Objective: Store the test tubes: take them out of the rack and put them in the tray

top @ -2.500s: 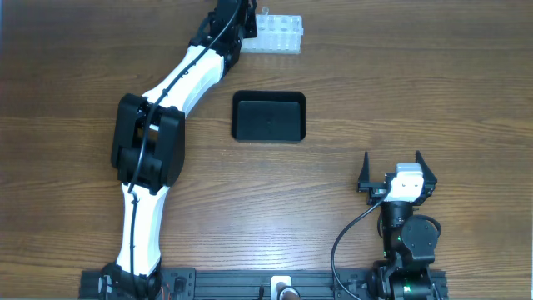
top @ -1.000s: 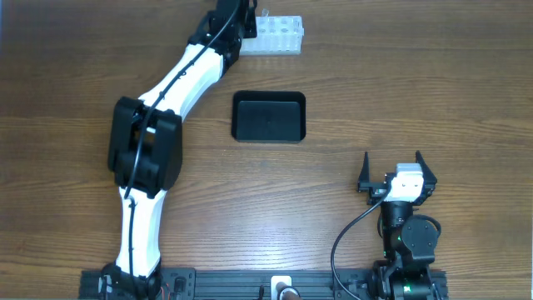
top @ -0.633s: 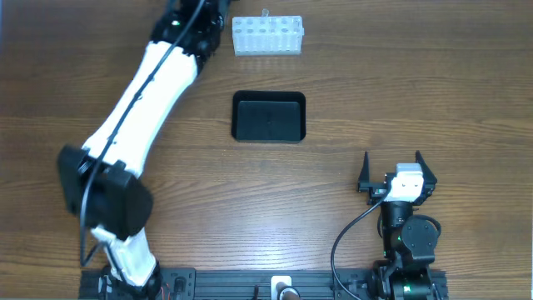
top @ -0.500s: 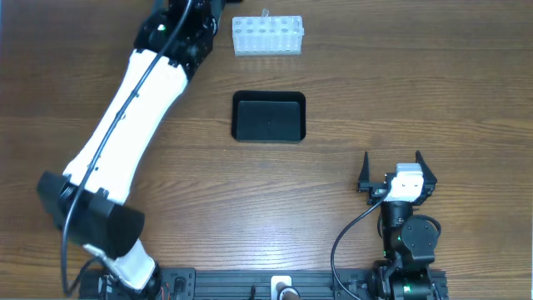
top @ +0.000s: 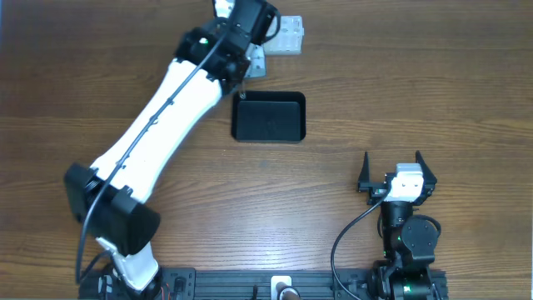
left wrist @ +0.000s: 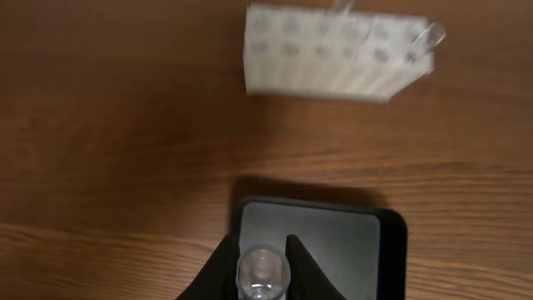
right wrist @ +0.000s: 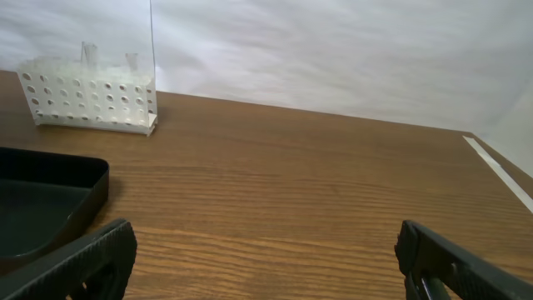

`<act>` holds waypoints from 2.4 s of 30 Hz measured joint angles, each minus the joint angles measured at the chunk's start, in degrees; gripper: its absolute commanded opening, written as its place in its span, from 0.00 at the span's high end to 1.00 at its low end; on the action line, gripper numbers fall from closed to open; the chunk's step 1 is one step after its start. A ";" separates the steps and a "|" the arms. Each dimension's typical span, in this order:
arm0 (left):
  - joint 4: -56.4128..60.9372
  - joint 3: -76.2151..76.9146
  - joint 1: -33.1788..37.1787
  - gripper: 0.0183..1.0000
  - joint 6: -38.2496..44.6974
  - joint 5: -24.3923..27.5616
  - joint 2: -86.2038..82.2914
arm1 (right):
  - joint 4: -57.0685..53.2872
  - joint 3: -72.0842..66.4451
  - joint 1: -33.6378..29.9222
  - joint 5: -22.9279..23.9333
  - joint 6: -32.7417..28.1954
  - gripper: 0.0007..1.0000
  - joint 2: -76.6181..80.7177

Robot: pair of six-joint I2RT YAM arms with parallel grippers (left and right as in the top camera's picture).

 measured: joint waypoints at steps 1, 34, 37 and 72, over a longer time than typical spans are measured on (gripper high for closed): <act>0.02 0.00 -0.31 0.90 -0.57 0.02 1.05 | 0.00 0.00 0.00 0.00 -0.02 0.01 0.02; -4.68 0.00 0.83 0.87 -2.84 2.82 15.85 | 0.00 0.00 0.00 0.00 -0.02 0.01 0.02; -4.66 0.00 1.38 0.87 -2.84 3.10 16.50 | 0.00 0.02 0.00 0.00 0.00 0.01 0.00; 0.42 2.19 2.19 0.51 -2.95 2.78 15.67 | 0.00 0.00 0.00 0.00 -0.04 0.01 0.02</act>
